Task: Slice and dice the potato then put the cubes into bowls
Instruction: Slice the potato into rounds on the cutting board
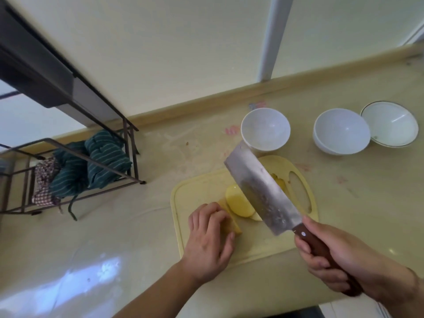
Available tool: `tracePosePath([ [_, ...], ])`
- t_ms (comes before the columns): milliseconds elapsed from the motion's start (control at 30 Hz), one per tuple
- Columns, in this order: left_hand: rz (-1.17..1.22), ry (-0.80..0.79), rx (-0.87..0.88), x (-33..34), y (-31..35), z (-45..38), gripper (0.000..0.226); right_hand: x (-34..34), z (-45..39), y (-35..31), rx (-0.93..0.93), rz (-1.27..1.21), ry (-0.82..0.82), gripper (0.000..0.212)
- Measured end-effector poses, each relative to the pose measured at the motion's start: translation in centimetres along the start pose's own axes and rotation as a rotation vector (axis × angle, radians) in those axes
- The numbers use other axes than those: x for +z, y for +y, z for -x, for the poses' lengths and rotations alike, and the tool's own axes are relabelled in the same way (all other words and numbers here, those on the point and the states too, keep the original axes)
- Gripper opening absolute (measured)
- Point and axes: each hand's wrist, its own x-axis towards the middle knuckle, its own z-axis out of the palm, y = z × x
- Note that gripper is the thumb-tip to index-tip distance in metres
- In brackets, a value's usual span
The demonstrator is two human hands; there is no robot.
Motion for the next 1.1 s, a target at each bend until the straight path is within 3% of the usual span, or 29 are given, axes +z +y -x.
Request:
tracePosePath([
  [200,0.017,0.044,-0.011,0.4,0.1,0.4,0.028,3.9,0.6,0.8,-0.065,0.190,0.066,0.056],
  [433,0.033,0.065,0.044,1.1,-0.7,1.0,0.029,7.6,3.0,2.9,-0.317,0.545,0.347,0.089],
  [533,0.030,0.050,0.054,1.4,-1.1,1.1,0.032,8.5,3.1,2.8,-0.340,0.606,0.372,0.071],
  [633,0.023,0.049,0.058,1.5,-1.2,1.1,0.034,8.6,2.9,3.1,-0.369,0.617,0.440,0.089],
  [667,0.020,0.051,0.062,1.5,-1.2,1.1,0.035,8.7,2.8,3.3,-0.361,0.632,0.431,0.088],
  [767,0.024,0.062,0.073,1.4,-1.1,0.9,0.034,8.8,2.5,3.3,-0.310,0.634,0.375,0.057],
  [900,0.029,0.070,0.076,1.5,-1.1,0.9,0.034,8.6,2.1,3.7,-0.288,0.609,0.349,0.063],
  [1100,0.008,0.072,0.094,1.6,-1.2,0.7,0.034,8.9,2.3,3.5,-0.310,0.564,0.336,0.050],
])
